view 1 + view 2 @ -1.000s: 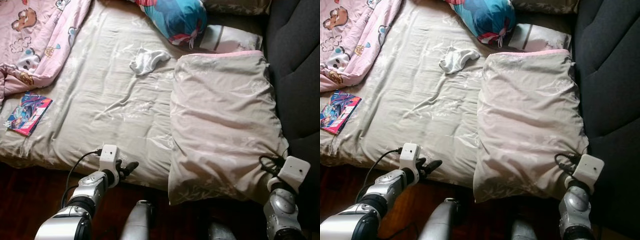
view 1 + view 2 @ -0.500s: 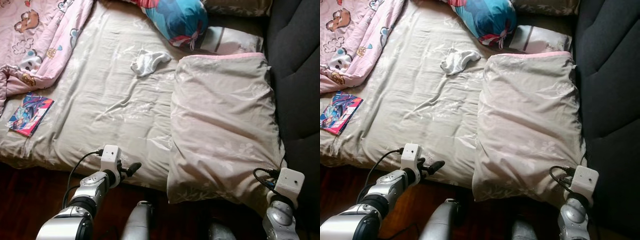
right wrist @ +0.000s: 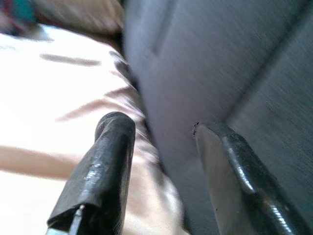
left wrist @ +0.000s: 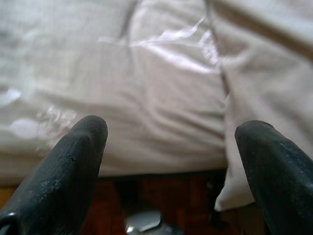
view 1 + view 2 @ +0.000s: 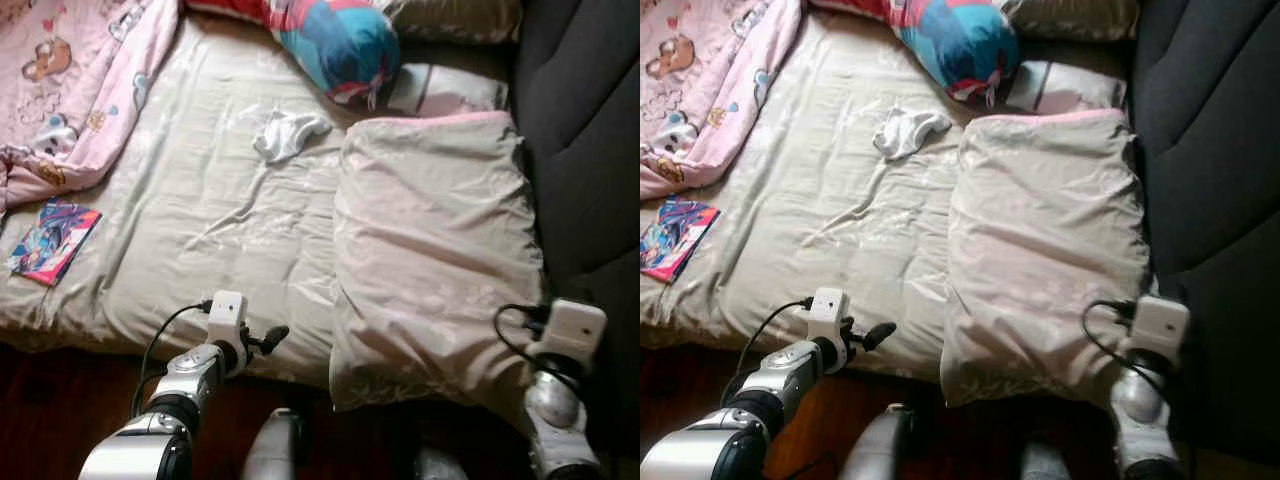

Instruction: Clean up the room

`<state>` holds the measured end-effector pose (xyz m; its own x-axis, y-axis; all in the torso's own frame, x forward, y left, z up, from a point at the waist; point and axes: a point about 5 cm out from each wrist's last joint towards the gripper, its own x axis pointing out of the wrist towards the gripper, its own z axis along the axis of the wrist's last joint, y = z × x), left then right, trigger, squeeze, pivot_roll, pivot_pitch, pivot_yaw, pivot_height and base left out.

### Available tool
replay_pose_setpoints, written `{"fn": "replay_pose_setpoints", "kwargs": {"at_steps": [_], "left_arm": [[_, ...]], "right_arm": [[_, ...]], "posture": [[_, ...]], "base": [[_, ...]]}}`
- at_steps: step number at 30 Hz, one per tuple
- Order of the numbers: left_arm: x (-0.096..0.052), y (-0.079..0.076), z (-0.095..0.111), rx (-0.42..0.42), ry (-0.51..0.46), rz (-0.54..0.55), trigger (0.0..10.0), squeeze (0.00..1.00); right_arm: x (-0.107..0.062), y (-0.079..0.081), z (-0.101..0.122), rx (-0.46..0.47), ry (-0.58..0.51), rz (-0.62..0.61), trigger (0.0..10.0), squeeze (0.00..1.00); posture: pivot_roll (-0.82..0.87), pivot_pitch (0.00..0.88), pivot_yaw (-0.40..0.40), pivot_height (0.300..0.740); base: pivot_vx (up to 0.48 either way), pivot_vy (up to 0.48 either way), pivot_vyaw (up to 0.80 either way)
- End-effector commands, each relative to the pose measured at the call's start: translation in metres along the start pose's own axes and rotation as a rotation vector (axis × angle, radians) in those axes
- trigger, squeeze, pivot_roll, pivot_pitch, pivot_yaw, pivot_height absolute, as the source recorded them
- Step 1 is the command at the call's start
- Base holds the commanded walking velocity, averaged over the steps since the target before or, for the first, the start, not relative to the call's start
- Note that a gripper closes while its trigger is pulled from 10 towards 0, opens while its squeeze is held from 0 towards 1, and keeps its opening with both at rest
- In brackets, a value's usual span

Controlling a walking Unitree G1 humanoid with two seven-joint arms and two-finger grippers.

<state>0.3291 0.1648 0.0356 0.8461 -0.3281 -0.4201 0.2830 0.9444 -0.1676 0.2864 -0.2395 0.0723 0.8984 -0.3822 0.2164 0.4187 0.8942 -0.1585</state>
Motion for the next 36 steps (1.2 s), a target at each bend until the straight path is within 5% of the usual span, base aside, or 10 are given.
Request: {"fn": "replay_pose_setpoints", "kwargs": {"at_steps": [1, 3, 4, 7, 12, 14, 23, 30, 36], "left_arm": [[-0.005, 0.006, -0.008, -0.024, -0.003, 0.038, 10.0, 1.0], [-0.005, 0.008, -0.003, -0.045, -0.059, 0.08, 10.0, 0.98], [-0.006, 0.01, -0.002, -0.043, -0.079, 0.106, 10.0, 0.0], [-0.013, 0.024, -0.007, -0.037, -0.094, 0.224, 10.0, 0.0], [-0.023, 0.035, -0.019, -0.013, -0.073, 0.285, 10.0, 0.0], [-0.029, 0.037, -0.037, 0.038, -0.007, 0.308, 10.0, 0.0], [-0.037, 0.028, -0.072, -0.022, 0.087, 0.341, 10.0, 0.0], [-0.042, 0.02, -0.095, -0.005, 0.178, 0.352, 10.0, 0.0], [-0.045, 0.021, -0.1, -0.038, 0.209, 0.386, 10.0, 0.0]], "right_arm": [[-0.01, 0.003, -0.009, 0.034, 0.05, 0.02, 10.0, 0.0], [-0.015, 0.011, -0.019, 0.103, 0.137, 0.051, 10.0, 0.0], [-0.019, 0.014, -0.029, 0.142, 0.212, 0.071, 10.0, 0.0], [-0.032, 0.015, -0.05, 0.197, 0.38, 0.074, 10.0, 0.0], [-0.038, 0.01, -0.061, 0.231, 0.461, 0.054, 10.0, 0.0], [-0.044, 0.015, -0.067, 0.231, 0.509, 0.16, 10.0, 0.0], [-0.053, 0.015, -0.077, 0.199, 0.584, 0.244, 10.0, 0.0], [-0.045, 0.026, -0.072, 0.196, 0.592, 0.321, 10.0, 0.0], [-0.053, 0.038, -0.078, 0.213, 0.676, 0.339, 10.0, 0.0]], "posture": [[0.01, 0.234, 0.072, 0.74], [0.01, 0.221, 0.069, 0.74], [0.02, 0.216, 0.064, 0.74], [0.02, 0.202, 0.051, 0.74], [0.03, 0.19, 0.048, 0.74], [0.02, 0.175, 0.047, 0.74], [0.02, 0.125, 0.014, 0.74], [0.02, 0.079, -0.01, 0.74], [0.02, 0.063, -0.007, 0.74]], "base": [[0.0, 0.0, 0.0], [0.0, 0.0, 0.0], [0.0, 0.0, 0.0], [0.0, 0.0, 0.0], [0.0, 0.0, 0.0], [0.0, 0.0, 0.0], [0.0, 0.0, 0.0], [0.0, 0.0, 0.0], [0.0, 0.0, 0.0]]}}
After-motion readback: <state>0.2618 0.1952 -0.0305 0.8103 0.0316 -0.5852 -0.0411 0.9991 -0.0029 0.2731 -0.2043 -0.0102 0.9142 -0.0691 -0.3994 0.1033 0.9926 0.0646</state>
